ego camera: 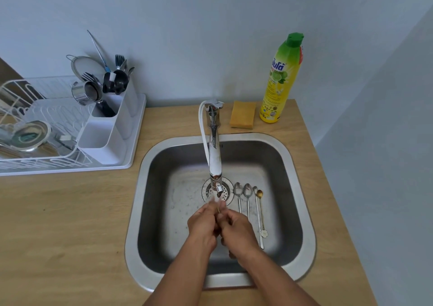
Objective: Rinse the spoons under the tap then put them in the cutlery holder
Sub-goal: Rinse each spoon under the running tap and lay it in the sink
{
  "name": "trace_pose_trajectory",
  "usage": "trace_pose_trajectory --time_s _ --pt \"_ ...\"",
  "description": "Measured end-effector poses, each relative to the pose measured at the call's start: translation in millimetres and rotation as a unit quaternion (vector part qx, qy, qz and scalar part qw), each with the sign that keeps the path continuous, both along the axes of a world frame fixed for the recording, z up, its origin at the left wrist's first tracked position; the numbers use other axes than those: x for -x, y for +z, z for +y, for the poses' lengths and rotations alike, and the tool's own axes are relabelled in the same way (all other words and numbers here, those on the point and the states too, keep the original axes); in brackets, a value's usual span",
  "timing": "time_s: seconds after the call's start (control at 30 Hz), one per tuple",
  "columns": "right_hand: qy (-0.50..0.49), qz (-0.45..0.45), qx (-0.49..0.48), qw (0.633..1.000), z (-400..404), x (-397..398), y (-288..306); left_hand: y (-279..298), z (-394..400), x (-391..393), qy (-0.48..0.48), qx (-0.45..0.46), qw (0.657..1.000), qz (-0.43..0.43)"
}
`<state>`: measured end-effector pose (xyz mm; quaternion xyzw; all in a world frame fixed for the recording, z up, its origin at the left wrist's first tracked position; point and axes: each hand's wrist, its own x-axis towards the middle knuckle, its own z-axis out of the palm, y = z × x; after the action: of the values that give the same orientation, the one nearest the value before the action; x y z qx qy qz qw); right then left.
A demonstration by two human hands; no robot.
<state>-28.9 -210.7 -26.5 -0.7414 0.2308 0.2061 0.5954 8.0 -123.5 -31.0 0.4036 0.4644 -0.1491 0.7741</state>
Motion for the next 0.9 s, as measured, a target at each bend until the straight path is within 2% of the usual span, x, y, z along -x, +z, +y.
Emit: trace_pose_trajectory --time_s 0.13,0.2,0.43,0.57,0.63,0.77,0.9 --pt "0.01 -0.011 0.039 0.999 -1.1 -3.2 3.3 -0.7 -9.6 -5.5 0.022 -0.008 1.0 0.008" --pt "-0.003 -0.007 0.03 1.0 -1.2 -5.3 2.9 -1.7 -10.0 -6.3 0.018 -0.028 0.999 0.011" --pt "-0.001 -0.004 -0.021 1.0 -6.1 -1.4 -1.9 0.4 -3.7 -14.3 -0.084 -0.059 0.993 0.051" --pt "-0.031 0.012 -0.058 0.998 -9.6 -4.5 -3.6 4.7 -7.4 -12.3 -0.113 -0.052 0.992 0.034" --pt "-0.038 0.016 -0.082 0.996 -10.3 -7.1 -2.5 6.1 -8.4 -11.0 -0.113 -0.074 0.991 0.023" --pt "-0.001 -0.001 -0.067 0.998 -9.3 -9.1 -0.2 6.0 -6.4 -20.3 -0.075 -0.079 0.993 0.036" --pt "-0.003 0.022 -0.181 0.983 -16.5 -11.8 1.6 10.5 -2.2 -28.1 -0.114 -0.081 0.99 0.029"
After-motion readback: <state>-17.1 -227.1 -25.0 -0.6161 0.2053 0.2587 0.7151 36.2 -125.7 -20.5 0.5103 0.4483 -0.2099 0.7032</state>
